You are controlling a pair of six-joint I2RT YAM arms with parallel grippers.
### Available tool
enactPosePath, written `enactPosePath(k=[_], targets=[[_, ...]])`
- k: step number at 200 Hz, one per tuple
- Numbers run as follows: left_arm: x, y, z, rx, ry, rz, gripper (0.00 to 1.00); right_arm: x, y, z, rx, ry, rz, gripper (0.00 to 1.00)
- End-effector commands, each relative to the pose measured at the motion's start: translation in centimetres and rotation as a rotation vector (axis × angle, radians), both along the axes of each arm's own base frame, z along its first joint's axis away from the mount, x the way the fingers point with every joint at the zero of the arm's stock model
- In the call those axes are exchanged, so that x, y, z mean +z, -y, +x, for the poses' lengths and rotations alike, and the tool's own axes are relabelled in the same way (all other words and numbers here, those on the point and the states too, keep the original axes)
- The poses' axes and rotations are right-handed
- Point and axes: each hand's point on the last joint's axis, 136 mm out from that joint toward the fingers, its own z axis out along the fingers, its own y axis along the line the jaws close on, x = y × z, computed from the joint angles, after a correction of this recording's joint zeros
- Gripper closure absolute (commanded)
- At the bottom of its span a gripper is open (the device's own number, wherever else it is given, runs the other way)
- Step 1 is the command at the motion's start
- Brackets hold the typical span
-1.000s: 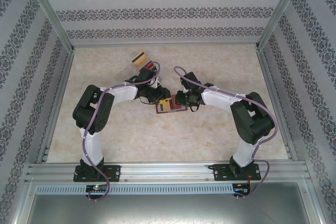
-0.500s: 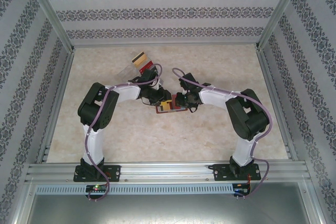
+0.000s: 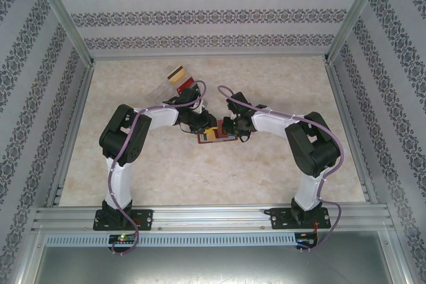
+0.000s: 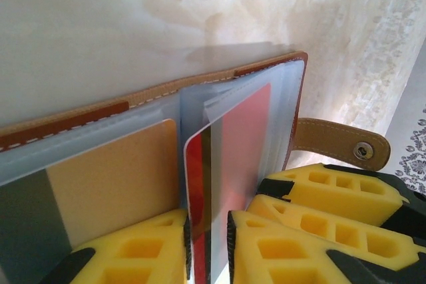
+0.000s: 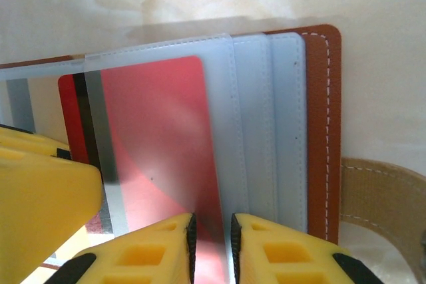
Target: Take the credit cards out of the card holder
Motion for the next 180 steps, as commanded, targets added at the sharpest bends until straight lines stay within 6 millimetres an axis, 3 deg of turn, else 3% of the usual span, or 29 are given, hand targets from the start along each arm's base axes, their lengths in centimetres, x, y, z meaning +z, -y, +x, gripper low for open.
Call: enactPosePath(k=[1,63,96,137,180], targets=[[0.8,0.1,-0.5,-0.031,0.009,-0.003,0.8,-1.5,0.8,-0.8,0.002,-0.058,-0.042,0.76],[1.1,-1.4,-1.1,-0.038,0.037,0.07,0.96,-1.8,1.4,-1.0,-0.023,-0.065,-0.053,0.77],[1.4,-3.5,-1.8,-0.047,0.05,0.15,1.0,-0.7,1.4,-0.6,-0.031,-0.036,-0.021,0.76],[5.0,-6.5,-2.1,-0.061,0.158,0.253,1.0,3.8,-0.2,0.7,0.009,0.073,0.141,0.73],[10.1,-7.3,-1.8,-0.043,0.279,0.2,1.0,10.0,-2.1,1.4,0.057,0.19,0.376,0.56]])
